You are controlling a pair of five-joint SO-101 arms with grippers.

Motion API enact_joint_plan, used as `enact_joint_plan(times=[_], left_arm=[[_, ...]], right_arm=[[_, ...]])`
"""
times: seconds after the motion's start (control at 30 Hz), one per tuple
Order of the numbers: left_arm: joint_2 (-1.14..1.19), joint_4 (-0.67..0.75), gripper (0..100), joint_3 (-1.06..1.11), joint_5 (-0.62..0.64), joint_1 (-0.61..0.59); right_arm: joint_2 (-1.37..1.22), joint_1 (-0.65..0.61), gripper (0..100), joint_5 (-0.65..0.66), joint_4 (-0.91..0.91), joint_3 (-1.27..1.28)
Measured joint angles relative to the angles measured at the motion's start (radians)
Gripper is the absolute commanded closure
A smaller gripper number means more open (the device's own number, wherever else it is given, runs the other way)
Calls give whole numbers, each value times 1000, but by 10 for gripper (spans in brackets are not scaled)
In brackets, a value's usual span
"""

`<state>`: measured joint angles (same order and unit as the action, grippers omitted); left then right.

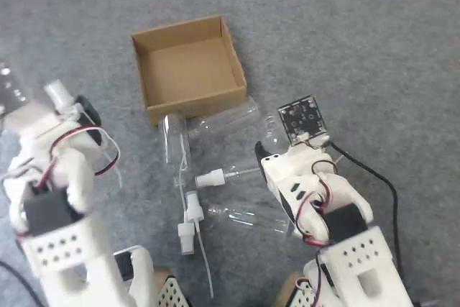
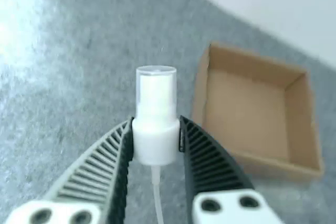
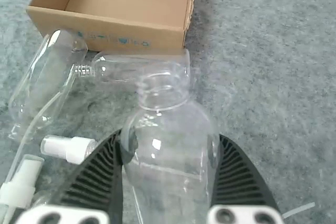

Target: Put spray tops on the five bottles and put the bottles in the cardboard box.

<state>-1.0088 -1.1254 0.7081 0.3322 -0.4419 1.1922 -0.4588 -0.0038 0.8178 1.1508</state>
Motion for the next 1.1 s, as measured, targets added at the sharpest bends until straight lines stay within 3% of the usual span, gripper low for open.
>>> enact_joint_plan(times=[0.23,0.67,0.97,1.1], left_arm=[[-112,57,990,0,107,5],[-282,190,990,0,307,166],[-302,201,989,0,402,166],[-302,201,989,0,423,218]], right_arm=[[132,-8,919,0,-17,54],[327,-160,919,0,-212,276],[374,-210,922,0,-377,397],[374,-249,922,0,-442,437]])
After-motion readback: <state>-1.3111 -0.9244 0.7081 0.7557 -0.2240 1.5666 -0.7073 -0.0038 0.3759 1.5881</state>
